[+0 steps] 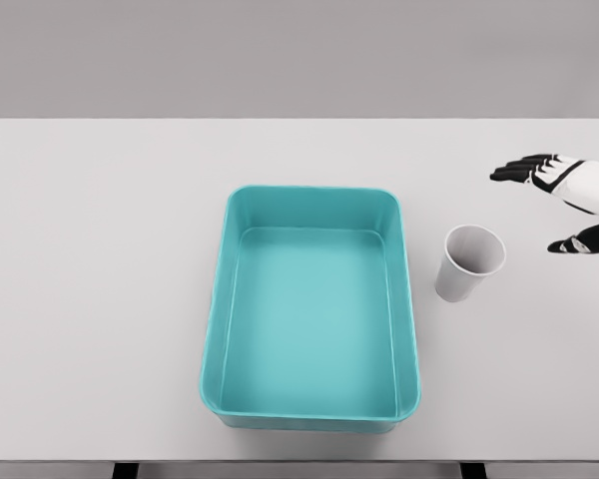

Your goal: Put the paper cup into the basket with your right arm

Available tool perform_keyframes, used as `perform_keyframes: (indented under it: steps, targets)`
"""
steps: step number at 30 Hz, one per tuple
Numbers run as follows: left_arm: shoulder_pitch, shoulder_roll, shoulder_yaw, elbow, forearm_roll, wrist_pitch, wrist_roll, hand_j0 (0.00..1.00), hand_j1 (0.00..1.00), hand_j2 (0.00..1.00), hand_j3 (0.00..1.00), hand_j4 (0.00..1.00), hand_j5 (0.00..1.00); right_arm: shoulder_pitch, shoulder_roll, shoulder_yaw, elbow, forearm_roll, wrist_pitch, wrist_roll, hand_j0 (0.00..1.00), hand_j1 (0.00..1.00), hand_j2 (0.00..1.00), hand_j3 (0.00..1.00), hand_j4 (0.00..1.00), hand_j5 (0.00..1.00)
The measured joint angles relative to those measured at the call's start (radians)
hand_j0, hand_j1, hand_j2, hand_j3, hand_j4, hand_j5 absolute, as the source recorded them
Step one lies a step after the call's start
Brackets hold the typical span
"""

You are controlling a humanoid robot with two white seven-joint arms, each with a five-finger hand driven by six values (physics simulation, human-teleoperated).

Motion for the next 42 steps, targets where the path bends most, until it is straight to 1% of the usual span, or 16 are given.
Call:
perform_keyframes:
  steps: [1, 3, 6, 7, 8, 9, 11, 12, 13, 15, 18, 22, 28, 34, 39, 42]
  targets:
    - [0.000, 0.000, 0.000, 0.000, 0.000, 0.000, 0.000, 1.00, 1.00, 1.00, 1.00, 1.00, 1.00, -0.003, -0.001, 0.001, 0.003, -0.001, -0.001, 0.000, 1.00, 1.00, 1.00, 1.00, 1.00, 1.00]
    - [0.000, 0.000, 0.000, 0.000, 0.000, 0.000, 0.000, 1.00, 1.00, 1.00, 1.00, 1.00, 1.00, -0.038, -0.004, 0.001, 0.006, -0.004, -0.003, 0.000, 1.00, 1.00, 1.00, 1.00, 1.00, 1.00]
    - [0.000, 0.000, 0.000, 0.000, 0.000, 0.000, 0.000, 1.00, 1.00, 1.00, 1.00, 1.00, 1.00, -0.018, -0.008, 0.001, 0.027, -0.026, -0.005, -0.010, 1.00, 1.00, 1.00, 1.00, 1.00, 1.00]
    - [0.000, 0.000, 0.000, 0.000, 0.000, 0.000, 0.000, 1.00, 1.00, 1.00, 1.00, 1.00, 1.00, 0.012, -0.009, 0.006, 0.045, -0.080, -0.005, -0.033, 1.00, 1.00, 1.00, 1.00, 1.00, 1.00]
    - [0.000, 0.000, 0.000, 0.000, 0.000, 0.000, 0.000, 1.00, 1.00, 1.00, 1.00, 1.00, 1.00, 0.063, -0.012, 0.014, 0.063, -0.157, -0.005, -0.058, 1.00, 1.00, 1.00, 1.00, 1.00, 1.00]
    - [0.000, 0.000, 0.000, 0.000, 0.000, 0.000, 0.000, 1.00, 1.00, 1.00, 1.00, 1.00, 1.00, 0.095, -0.021, 0.021, 0.078, -0.243, -0.006, -0.079, 1.00, 1.00, 1.00, 1.00, 1.00, 1.00]
    - [0.000, 0.000, 0.000, 0.000, 0.000, 0.000, 0.000, 1.00, 1.00, 1.00, 1.00, 1.00, 1.00, 0.193, -0.039, 0.032, 0.103, -0.440, -0.005, -0.105, 1.00, 1.00, 1.00, 1.00, 1.00, 1.00]
    - [0.000, 0.000, 0.000, 0.000, 0.000, 0.000, 0.000, 1.00, 1.00, 1.00, 1.00, 1.00, 1.00, 0.216, -0.042, 0.039, 0.110, -0.534, -0.005, -0.112, 1.00, 1.00, 1.00, 1.00, 1.00, 1.00]
    - [0.000, 0.000, 0.000, 0.000, 0.000, 0.000, 0.000, 1.00, 1.00, 1.00, 1.00, 1.00, 1.00, 0.218, -0.043, 0.046, 0.113, -0.605, -0.005, -0.118, 1.00, 1.00, 1.00, 1.00, 1.00, 1.00]
    - [0.000, 0.000, 0.000, 0.000, 0.000, 0.000, 0.000, 1.00, 1.00, 1.00, 1.00, 1.00, 1.00, 0.244, -0.040, 0.060, 0.115, -0.706, -0.004, -0.125, 1.00, 1.00, 1.00, 1.00, 1.00, 1.00]
    - [0.000, 0.000, 0.000, 0.000, 0.000, 0.000, 0.000, 1.00, 1.00, 1.00, 1.00, 1.00, 1.00, 0.247, -0.015, 0.099, 0.097, -0.800, -0.004, -0.130, 1.00, 1.00, 1.00, 1.00, 1.00, 1.00]
    - [0.000, 0.000, 0.000, 0.000, 0.000, 0.000, 0.000, 1.00, 1.00, 1.00, 1.00, 1.00, 1.00, 0.249, 0.015, 0.154, 0.077, -0.830, -0.004, -0.131, 1.00, 1.00, 1.00, 1.00, 1.00, 1.00]
    - [0.000, 0.000, 0.000, 0.000, 0.000, 0.000, 0.000, 1.00, 1.00, 1.00, 1.00, 1.00, 1.00, 0.247, 0.059, 0.201, 0.070, -0.773, -0.004, -0.132, 1.00, 1.00, 1.00, 1.00, 1.00, 1.00]
    - [0.000, 0.000, 0.000, 0.000, 0.000, 0.000, 0.000, 1.00, 1.00, 1.00, 1.00, 1.00, 1.00, 0.238, 0.098, 0.217, 0.070, -0.734, -0.003, -0.134, 1.00, 1.00, 1.00, 1.00, 1.00, 1.00]
    - [0.000, 0.000, 0.000, 0.000, 0.000, 0.000, 0.000, 1.00, 1.00, 1.00, 1.00, 1.00, 1.00, 0.209, 0.127, 0.230, 0.073, -0.725, -0.003, -0.136, 1.00, 1.00, 1.00, 1.00, 1.00, 1.00]
    - [0.000, 0.000, 0.000, 0.000, 0.000, 0.000, 0.000, 1.00, 1.00, 1.00, 1.00, 1.00, 1.00, 0.206, 0.137, 0.240, 0.074, -0.723, -0.003, -0.142, 1.00, 1.00, 1.00, 1.00, 1.00, 1.00]
